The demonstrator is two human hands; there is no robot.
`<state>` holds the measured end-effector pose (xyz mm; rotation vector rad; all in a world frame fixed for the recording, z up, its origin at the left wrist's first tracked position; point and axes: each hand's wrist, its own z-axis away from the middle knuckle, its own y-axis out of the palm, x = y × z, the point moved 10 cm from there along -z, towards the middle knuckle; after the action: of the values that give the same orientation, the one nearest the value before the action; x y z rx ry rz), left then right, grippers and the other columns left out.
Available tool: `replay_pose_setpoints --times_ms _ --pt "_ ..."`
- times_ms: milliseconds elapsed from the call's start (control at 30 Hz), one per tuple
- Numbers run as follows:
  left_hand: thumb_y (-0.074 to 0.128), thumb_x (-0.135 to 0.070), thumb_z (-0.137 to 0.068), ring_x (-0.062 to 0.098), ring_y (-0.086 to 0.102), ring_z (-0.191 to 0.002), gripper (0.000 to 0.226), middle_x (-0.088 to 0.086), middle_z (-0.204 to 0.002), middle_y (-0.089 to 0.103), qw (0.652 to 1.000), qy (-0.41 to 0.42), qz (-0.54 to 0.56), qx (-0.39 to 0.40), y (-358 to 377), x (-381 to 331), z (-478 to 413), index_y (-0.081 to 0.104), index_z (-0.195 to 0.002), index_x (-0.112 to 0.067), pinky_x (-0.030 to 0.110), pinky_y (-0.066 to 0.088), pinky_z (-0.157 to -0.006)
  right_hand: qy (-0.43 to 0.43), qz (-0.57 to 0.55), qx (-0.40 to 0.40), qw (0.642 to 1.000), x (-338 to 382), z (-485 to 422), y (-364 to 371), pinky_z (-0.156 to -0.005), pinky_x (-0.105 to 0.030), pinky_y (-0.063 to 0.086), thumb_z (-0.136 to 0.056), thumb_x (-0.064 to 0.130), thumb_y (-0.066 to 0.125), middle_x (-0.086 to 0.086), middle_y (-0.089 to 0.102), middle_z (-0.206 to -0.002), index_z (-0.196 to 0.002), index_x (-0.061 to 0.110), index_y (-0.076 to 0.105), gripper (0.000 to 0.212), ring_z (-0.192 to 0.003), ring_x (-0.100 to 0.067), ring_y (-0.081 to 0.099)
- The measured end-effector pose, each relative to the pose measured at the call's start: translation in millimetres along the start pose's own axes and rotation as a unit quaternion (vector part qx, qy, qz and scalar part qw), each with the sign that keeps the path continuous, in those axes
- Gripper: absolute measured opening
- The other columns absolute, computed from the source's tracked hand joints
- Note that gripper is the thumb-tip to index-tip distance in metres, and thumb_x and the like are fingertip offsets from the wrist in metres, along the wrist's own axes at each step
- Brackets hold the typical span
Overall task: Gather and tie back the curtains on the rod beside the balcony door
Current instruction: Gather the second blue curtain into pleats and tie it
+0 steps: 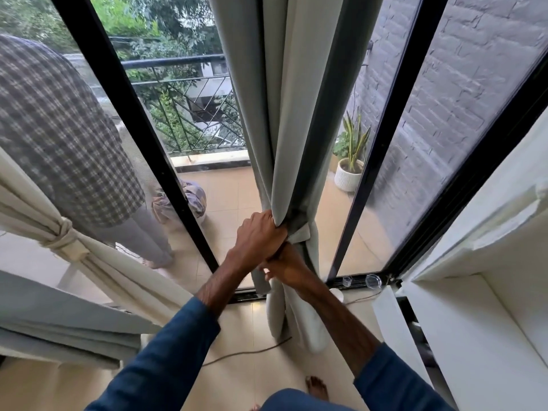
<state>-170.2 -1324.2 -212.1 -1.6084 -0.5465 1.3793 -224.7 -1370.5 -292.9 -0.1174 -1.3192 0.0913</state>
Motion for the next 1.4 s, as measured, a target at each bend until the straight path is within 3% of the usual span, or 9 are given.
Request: replay_pose_setpoints --times_ms 233,400,500,600,667,767,933,1233,1400 --pt "0.052 -0.040 -0.090 0.029 0.061 -0.066 0.029 0.006 -0.078 0.065 0.999 -0.007 0.041 -0.018 3.8 -1.9 1.8 0.062 -0.091 -0.012 0.031 0.045 -0.054 -0.071 0.067 0.103 0.990 8.7 16.7 -15.0 -0.079 -0.034 0.062 -0.094 -0.002 0.064 -0.013 0.074 -0.099 -0.103 -0.003 0.068 0.010 -0.091 -0.009 0.073" --pt "0.049 -0.056 -0.089 0.026 0.067 -0.057 0.042 0.003 -0.070 0.068 0.997 -0.006 0.075 0.003 5.0 2.6 -3.0 0.063 -0.082 -0.016 0.038 0.058 -0.054 -0.069 0.069 -0.065 0.993 7.7 24.5 -111.3 -0.069 -0.029 0.055 -0.082 0.011 0.082 0.003 0.079 -0.086 -0.093 0.023 0.079 0.016 -0.075 -0.007 0.071" --pt "0.047 -0.066 -0.088 0.029 0.066 -0.057 0.051 0.005 -0.067 0.066 0.998 0.009 0.055 0.007 2.5 -0.9 -1.0 0.060 -0.076 -0.018 0.038 0.057 -0.056 -0.079 0.164 -0.183 0.966 13.4 17.0 -152.2 -0.076 -0.014 0.052 -0.058 0.045 0.095 0.013 0.068 -0.108 -0.113 0.024 0.065 0.066 -0.091 -0.002 0.064" --pt "0.051 -0.047 -0.093 0.030 0.062 -0.061 0.037 0.003 -0.068 0.062 0.999 0.037 0.034 0.014 2.8 -6.3 1.5 0.056 -0.075 -0.016 0.033 0.048 -0.052 -0.064 0.190 -0.109 0.974 7.0 -20.0 -145.9 -0.106 -0.034 0.047 -0.046 0.061 0.093 0.002 0.045 -0.146 -0.147 0.018 0.035 0.124 -0.130 -0.016 0.047" --pt "0.050 -0.042 -0.095 0.028 0.058 -0.059 0.035 0.003 -0.066 0.058 0.998 0.054 0.016 0.027 4.8 -7.8 4.6 0.055 -0.076 -0.013 0.029 0.040 -0.051 -0.067 0.197 -0.054 0.977 6.7 -43.5 -141.3 -0.113 -0.032 0.041 -0.051 0.044 0.099 -0.001 0.037 -0.150 -0.153 0.013 0.017 0.135 -0.137 -0.014 0.039" --pt "0.041 -0.055 -0.088 0.029 0.051 -0.058 0.044 0.003 -0.062 0.053 0.996 0.085 -0.008 0.026 5.4 -9.5 9.4 0.049 -0.069 -0.016 0.032 0.034 -0.056 -0.092 0.199 0.018 0.975 16.9 -62.9 -129.1 -0.096 -0.002 0.041 -0.059 0.015 0.097 0.015 0.038 -0.136 -0.154 0.011 0.009 0.130 -0.119 0.007 0.044" --pt "0.035 -0.063 -0.088 0.021 0.045 -0.051 0.050 -0.003 -0.053 0.044 0.992 0.122 0.024 -0.014 -1.7 0.8 9.5 0.041 -0.064 -0.020 0.031 0.030 -0.055 -0.106 0.140 0.081 0.981 16.9 -73.3 -106.9 -0.101 -0.040 0.054 -0.061 0.013 0.096 0.001 0.067 -0.129 -0.140 0.011 0.049 0.091 -0.120 -0.013 0.063" --pt "0.062 -0.064 -0.088 0.002 0.053 -0.053 0.045 -0.008 -0.054 0.059 0.982 0.071 0.164 -0.068 -1.3 34.3 28.8 0.065 -0.068 -0.024 0.019 0.041 -0.053 -0.090 0.079 0.093 0.988 18.8 -67.5 -79.4 -0.087 -0.016 0.054 -0.076 -0.001 0.083 0.002 0.067 -0.118 -0.126 0.009 0.060 0.056 -0.101 0.008 0.066" --pt "0.070 -0.068 -0.074 0.006 0.070 -0.087 0.058 -0.008 -0.095 0.076 0.964 -0.019 0.183 -0.192 -1.7 68.5 33.8 0.071 -0.111 -0.023 0.029 0.058 -0.074 -0.116 0.014 0.026 0.993 16.9 -64.4 -76.0 -0.082 -0.014 0.053 -0.078 -0.005 0.080 -0.004 0.069 -0.115 -0.120 0.010 0.062 0.048 -0.095 0.008 0.067"
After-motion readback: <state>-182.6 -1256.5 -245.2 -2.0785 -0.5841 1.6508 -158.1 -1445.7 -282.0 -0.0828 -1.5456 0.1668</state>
